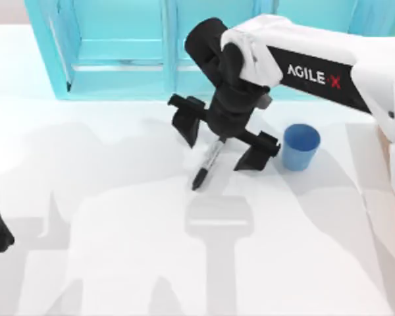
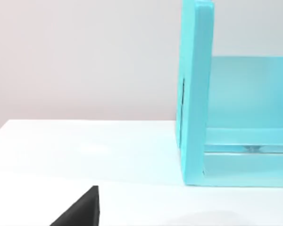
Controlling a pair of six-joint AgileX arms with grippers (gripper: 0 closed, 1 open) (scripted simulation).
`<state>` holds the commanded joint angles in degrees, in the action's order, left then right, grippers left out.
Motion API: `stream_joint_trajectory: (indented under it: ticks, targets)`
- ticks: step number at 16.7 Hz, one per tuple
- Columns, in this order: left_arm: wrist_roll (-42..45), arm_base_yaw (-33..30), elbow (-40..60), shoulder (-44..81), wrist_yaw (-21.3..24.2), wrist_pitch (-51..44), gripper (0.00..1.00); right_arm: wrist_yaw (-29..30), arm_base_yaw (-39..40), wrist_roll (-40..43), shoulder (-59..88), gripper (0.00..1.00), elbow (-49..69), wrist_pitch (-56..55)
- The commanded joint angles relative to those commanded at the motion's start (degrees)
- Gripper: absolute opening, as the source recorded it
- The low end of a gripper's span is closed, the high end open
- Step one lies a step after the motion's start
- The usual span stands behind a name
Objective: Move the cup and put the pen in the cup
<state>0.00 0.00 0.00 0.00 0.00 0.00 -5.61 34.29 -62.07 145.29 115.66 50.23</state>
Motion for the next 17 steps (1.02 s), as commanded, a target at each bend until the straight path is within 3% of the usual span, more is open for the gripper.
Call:
stream_joint_trajectory:
  ticks: [6,14,17]
  targets:
    - [0.0,0.0,0.0,0.0,0.0,0.0,1.00,0.0,0.0,0.0,0.0,0.02,0.0,0.0]
    - [0.0,0.0,0.0,0.0,0.0,0.0,1.00,0.0,0.0,0.0,0.0,0.00,0.0,0.0]
    - [0.0,0.0,0.0,0.0,0.0,0.0,1.00,2.3,0.1,1.8,-5.6,0.00,-1.9,4.7]
